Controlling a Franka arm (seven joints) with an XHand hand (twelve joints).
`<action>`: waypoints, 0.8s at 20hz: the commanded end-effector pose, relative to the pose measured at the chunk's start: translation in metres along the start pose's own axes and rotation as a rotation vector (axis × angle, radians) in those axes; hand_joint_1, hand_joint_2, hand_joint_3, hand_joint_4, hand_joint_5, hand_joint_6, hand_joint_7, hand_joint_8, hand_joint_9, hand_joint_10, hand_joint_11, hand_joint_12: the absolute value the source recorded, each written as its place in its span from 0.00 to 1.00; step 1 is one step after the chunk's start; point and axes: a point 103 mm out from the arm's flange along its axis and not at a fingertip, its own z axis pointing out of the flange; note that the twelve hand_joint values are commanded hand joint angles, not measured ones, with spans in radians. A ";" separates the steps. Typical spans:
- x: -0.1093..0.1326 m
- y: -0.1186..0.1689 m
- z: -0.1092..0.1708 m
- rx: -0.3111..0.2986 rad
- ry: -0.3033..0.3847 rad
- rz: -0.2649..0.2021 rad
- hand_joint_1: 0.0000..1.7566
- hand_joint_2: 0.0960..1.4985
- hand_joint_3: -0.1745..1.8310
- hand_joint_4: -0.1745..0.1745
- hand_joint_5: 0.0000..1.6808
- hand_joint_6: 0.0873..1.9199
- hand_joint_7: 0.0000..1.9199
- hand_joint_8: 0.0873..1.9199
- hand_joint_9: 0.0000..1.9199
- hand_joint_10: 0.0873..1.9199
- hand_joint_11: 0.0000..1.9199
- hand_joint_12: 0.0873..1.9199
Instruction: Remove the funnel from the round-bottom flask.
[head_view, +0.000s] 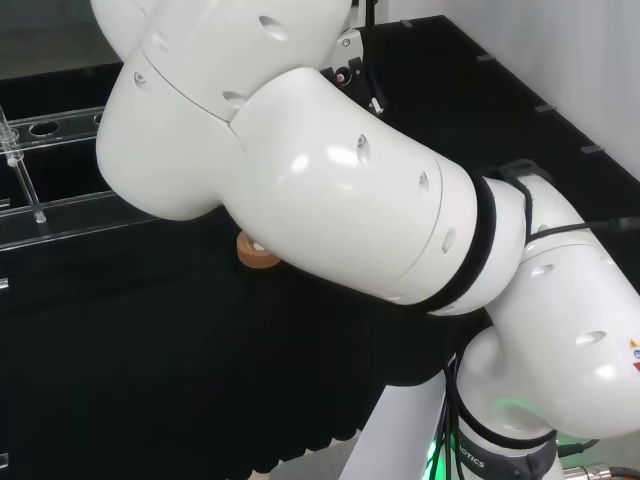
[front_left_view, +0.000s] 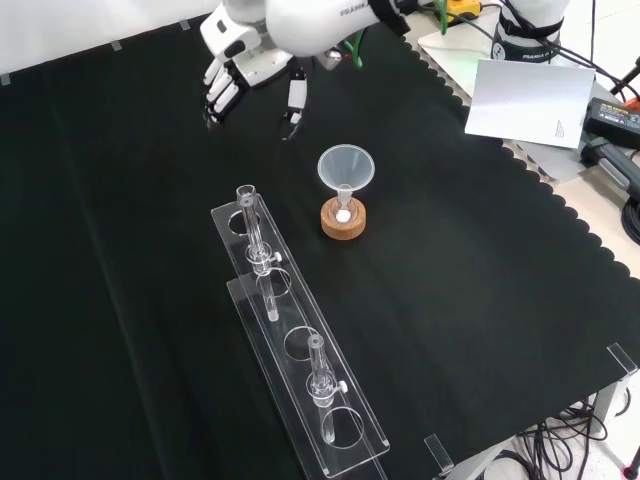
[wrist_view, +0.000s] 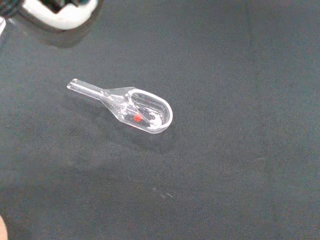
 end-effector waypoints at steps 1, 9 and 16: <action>-0.001 -0.032 -0.016 -0.008 0.010 0.014 0.45 0.39 0.25 0.43 0.25 0.12 0.17 0.32 0.33 0.25 0.25 0.64; 0.017 -0.076 -0.036 -0.018 0.010 0.004 0.43 0.40 0.25 0.44 0.24 0.10 0.16 0.32 0.32 0.25 0.23 0.65; 0.056 -0.116 -0.053 0.027 -0.007 -0.044 0.40 0.40 0.24 0.41 0.20 0.02 0.10 0.33 0.26 0.29 0.21 0.68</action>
